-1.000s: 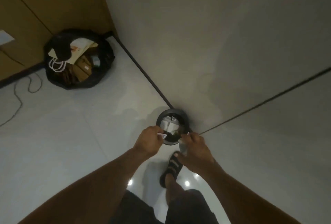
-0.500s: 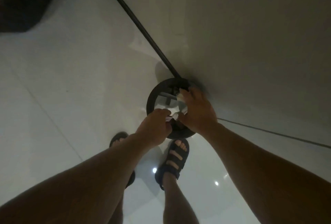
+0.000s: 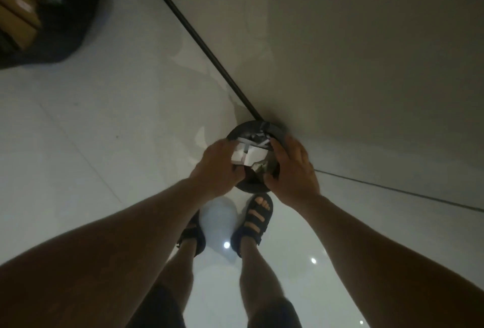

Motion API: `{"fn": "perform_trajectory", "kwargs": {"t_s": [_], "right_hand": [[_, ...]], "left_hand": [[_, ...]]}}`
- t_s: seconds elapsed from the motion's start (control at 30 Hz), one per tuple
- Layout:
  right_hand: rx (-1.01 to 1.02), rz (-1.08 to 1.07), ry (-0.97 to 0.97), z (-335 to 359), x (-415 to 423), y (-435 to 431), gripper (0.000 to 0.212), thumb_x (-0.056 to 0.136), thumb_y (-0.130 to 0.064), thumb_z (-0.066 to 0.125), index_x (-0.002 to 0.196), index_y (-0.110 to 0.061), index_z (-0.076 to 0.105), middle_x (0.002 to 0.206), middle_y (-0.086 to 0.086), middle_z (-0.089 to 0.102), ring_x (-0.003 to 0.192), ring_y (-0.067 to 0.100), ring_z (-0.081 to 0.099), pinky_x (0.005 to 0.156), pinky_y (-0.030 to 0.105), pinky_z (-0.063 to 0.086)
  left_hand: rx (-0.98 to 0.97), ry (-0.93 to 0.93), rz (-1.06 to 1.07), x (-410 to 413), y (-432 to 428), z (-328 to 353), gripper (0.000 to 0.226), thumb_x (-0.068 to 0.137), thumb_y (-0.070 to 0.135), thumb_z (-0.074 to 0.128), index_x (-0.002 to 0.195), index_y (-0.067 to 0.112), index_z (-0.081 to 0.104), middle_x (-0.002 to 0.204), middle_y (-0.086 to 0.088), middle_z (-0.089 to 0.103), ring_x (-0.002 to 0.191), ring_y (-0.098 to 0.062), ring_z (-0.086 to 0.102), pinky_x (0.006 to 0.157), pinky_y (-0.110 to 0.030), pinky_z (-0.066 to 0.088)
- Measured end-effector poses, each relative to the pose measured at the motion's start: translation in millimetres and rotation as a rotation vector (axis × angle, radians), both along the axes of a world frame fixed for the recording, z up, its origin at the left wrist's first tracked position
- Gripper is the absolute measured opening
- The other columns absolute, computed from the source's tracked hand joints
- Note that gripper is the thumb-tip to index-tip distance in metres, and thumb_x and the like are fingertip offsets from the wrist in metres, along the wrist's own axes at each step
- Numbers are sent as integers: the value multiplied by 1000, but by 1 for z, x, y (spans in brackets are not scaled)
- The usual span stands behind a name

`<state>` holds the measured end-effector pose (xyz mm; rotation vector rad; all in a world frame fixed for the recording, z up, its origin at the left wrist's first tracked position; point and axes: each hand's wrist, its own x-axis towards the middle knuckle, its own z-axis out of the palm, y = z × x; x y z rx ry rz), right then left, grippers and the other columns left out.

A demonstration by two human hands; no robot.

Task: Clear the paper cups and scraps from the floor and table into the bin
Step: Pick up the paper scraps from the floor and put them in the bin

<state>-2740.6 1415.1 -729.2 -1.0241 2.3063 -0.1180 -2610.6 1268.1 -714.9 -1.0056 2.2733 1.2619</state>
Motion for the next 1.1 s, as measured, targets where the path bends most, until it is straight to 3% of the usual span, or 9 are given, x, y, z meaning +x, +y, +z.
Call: {"fn": "perform_trajectory", "kwargs": {"t_s": [0.17,0.33,0.5,0.87,1.1], "right_hand": [[-78,-27,3,118,5,-17,83,85,-43,63,153,-30,17,161,5,10,149,28,6,114,49,28],[-127,-75,-32,221,18,-8,84,85,-42,62,153,-32,14,162,1,3,149,24,1,117,50,25],[-91,-146,50,300,41,25,84,89,-45,59,155,-32,8,163,0,-1,149,25,-2,119,48,21],[-80,-589,190,378,133,100,86,89,-53,57,154,-35,4,163,-1,2,149,24,0,118,46,20],[-42,-991,296,406,218,222,83,90,-54,54,154,-35,5,163,1,4,149,24,2,118,47,23]], "left_hand": [[-148,37,-61,-5,-9,119,70,89,32,60,149,18,26,156,-9,21,144,-26,14,116,-41,20],[-182,94,-114,-4,-3,222,70,87,37,60,147,15,31,154,-11,25,143,-25,18,114,-35,18],[-201,106,-252,-6,5,297,68,90,36,59,148,16,28,153,-10,26,140,-27,24,115,-41,25],[-294,164,-792,-2,37,376,68,88,39,57,146,19,30,149,-9,29,136,-28,27,112,-37,27],[-309,205,-1211,4,160,399,71,92,47,50,151,23,18,158,-4,12,144,-22,13,118,-41,18]]}}
